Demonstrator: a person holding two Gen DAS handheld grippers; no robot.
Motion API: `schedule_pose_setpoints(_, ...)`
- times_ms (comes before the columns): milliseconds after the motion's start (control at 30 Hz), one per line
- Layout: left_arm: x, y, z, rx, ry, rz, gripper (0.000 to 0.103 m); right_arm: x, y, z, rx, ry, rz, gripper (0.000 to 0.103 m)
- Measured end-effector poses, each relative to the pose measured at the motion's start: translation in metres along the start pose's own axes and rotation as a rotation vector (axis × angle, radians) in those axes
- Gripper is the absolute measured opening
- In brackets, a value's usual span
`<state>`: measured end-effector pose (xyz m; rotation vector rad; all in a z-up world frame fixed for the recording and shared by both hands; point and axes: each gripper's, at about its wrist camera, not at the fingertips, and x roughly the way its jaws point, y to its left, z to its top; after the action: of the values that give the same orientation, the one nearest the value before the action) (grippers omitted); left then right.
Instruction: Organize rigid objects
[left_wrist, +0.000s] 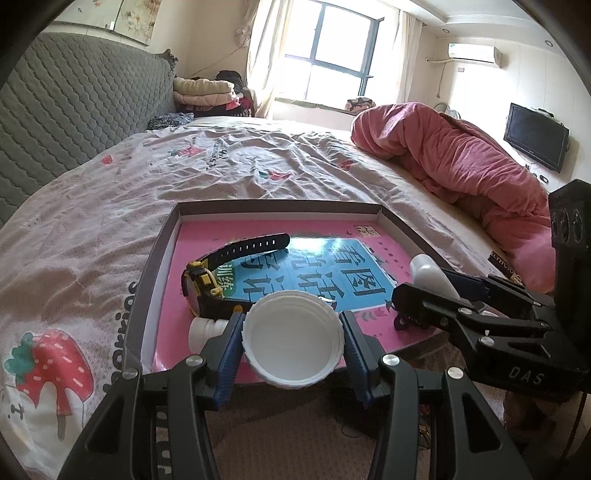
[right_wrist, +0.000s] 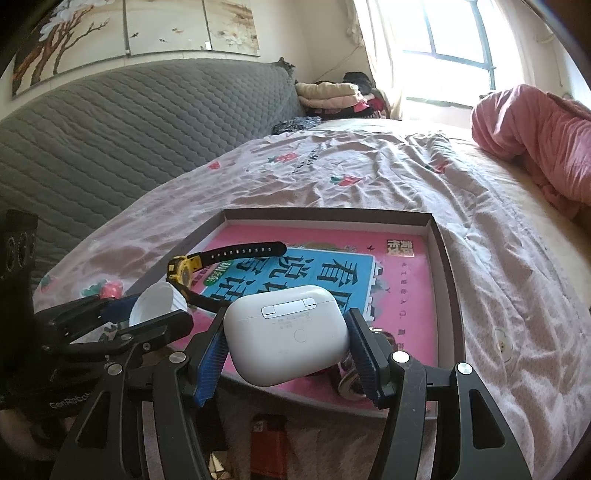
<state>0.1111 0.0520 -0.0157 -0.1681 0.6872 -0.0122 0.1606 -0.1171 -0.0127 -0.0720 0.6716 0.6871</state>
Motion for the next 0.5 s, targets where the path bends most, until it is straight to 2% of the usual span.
schedule_pose_setpoints(267,0.007,0.003,0.004,-0.01,-0.003,0.004,0.051,0.014,0.005,0.002,-0.053,0.033,0.02,0.063)
schedule_pose_setpoints(500,0.015,0.01,0.009,-0.029,0.003,0.003,0.051,0.026,0.008,0.005,-0.113,0.058,0.001,0.063)
